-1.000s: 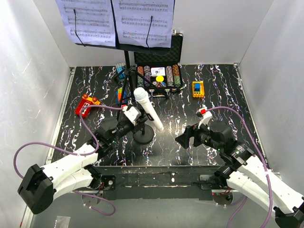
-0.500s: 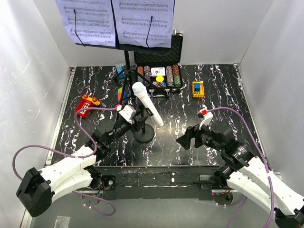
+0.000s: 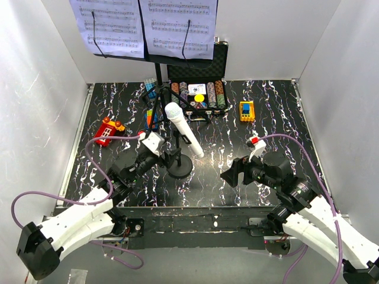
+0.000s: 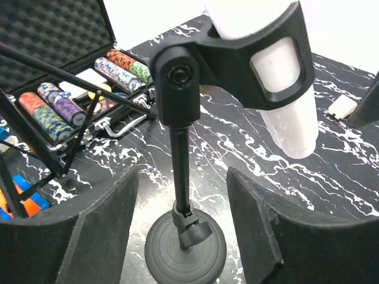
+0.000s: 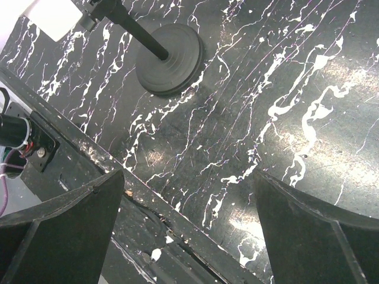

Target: Pack up the instrument practice props

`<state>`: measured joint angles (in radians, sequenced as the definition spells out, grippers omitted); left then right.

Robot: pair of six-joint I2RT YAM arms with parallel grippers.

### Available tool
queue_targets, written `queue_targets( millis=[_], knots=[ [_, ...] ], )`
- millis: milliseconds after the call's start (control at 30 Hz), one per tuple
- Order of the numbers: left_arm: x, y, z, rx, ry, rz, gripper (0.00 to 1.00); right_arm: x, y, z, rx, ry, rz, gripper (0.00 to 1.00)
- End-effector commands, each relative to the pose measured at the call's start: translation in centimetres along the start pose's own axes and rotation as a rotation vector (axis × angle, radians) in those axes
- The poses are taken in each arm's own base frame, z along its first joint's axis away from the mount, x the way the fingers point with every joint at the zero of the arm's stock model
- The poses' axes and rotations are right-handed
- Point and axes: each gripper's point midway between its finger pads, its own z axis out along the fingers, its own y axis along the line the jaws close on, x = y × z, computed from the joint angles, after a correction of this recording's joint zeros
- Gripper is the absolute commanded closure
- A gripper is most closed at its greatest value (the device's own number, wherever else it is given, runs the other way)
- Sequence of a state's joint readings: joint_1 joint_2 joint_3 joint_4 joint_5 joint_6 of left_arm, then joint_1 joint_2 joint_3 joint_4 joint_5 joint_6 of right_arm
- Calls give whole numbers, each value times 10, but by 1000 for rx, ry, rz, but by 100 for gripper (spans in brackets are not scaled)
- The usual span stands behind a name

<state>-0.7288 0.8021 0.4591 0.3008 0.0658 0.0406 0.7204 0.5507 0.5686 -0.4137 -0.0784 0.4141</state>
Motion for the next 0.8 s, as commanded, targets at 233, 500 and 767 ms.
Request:
queue_targets(
  millis=[233,500,767],
  knots=[
    [-21,14,19,-73,-59,-1,40,-23,12,-12,-21,-38,-29,2],
    [-24,19,42,-92,-83,-1,47,-25,15,-10,-33,-35,-24,2],
    [-22,9,46,-37,-76,-11,97,-23,15,-10,-35,-34,-15,2]
  ],
)
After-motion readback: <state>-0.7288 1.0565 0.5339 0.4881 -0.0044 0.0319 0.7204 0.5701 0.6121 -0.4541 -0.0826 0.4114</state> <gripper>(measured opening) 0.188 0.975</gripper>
